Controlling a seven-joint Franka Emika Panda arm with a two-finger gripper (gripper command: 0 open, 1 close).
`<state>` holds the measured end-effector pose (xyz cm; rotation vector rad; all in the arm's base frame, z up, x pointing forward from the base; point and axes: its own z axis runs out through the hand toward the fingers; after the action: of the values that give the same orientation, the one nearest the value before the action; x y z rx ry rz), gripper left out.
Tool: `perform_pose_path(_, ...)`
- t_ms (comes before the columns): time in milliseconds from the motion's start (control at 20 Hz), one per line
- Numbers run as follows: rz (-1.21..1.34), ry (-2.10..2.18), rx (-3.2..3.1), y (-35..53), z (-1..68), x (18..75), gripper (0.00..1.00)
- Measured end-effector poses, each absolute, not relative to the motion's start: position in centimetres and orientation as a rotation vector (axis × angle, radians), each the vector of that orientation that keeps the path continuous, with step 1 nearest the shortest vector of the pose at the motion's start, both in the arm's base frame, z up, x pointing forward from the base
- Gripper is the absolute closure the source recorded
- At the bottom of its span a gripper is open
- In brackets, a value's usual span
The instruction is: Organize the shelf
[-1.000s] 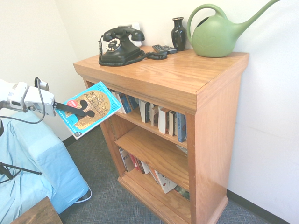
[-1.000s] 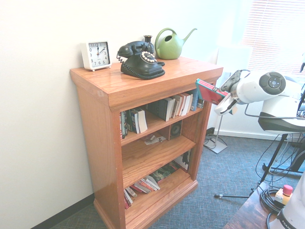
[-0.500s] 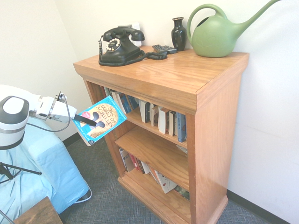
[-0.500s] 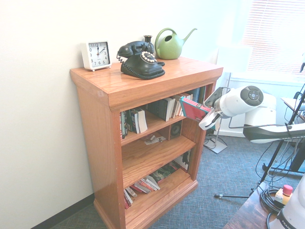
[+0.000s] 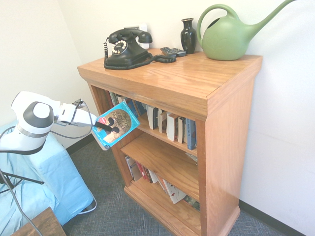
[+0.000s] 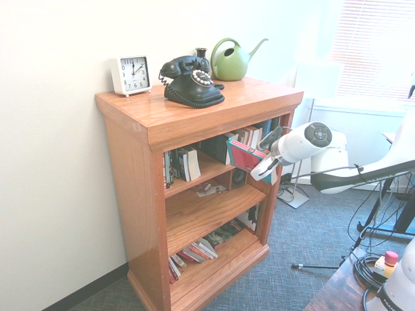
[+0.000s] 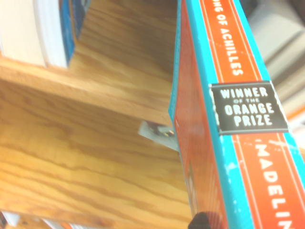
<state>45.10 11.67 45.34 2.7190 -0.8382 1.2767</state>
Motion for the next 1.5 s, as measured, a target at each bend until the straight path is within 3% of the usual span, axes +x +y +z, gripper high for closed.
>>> perform_pose_path(700, 1.338, -0.93, 2.802, 13.1, 42.1, 52.0, 1.0)
perform_pose_path(1500, 1.363, -1.076, 2.917, 13.8, 43.6, 57.8, 1.0)
